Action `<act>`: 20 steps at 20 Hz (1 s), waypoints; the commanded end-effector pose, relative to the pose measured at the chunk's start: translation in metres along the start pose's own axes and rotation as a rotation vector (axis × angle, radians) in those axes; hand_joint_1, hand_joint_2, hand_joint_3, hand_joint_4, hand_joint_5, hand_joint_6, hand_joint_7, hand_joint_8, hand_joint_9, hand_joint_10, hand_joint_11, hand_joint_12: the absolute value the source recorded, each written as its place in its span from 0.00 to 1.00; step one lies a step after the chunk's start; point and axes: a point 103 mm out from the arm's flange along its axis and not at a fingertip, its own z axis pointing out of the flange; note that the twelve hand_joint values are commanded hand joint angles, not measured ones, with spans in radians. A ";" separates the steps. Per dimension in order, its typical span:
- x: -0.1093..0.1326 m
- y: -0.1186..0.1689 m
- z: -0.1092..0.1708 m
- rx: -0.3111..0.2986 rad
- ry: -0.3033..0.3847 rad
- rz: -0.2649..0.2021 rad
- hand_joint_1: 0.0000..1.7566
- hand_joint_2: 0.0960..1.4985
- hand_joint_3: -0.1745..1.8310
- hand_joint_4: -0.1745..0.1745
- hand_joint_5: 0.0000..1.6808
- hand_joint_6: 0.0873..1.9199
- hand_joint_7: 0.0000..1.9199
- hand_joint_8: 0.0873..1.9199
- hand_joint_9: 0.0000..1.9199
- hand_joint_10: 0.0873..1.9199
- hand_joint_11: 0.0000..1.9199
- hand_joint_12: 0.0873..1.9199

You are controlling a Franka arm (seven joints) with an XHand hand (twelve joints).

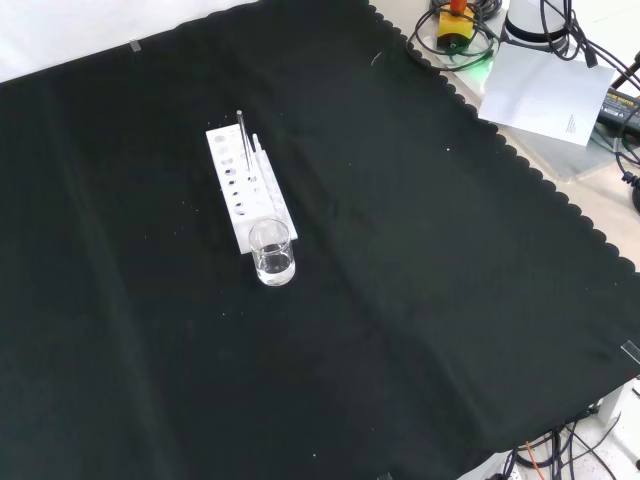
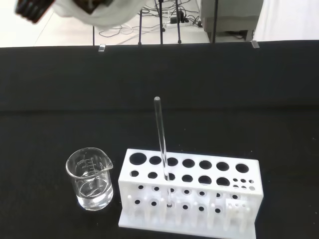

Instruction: Take the glass rod from the white test tube rack.

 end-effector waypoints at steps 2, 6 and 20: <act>0.015 0.040 0.009 0.014 -0.014 -0.047 0.46 0.44 0.40 0.12 0.00 0.00 0.00 0.00 0.02 0.00 0.00 0.36; 0.022 0.056 0.019 0.027 -0.006 -0.073 0.46 0.45 0.40 0.12 0.00 0.00 0.00 0.00 0.02 0.00 0.00 0.37; 0.031 0.111 0.063 0.083 -0.015 -0.119 0.45 0.46 0.39 0.12 0.00 0.00 0.00 0.00 0.00 0.11 0.00 0.44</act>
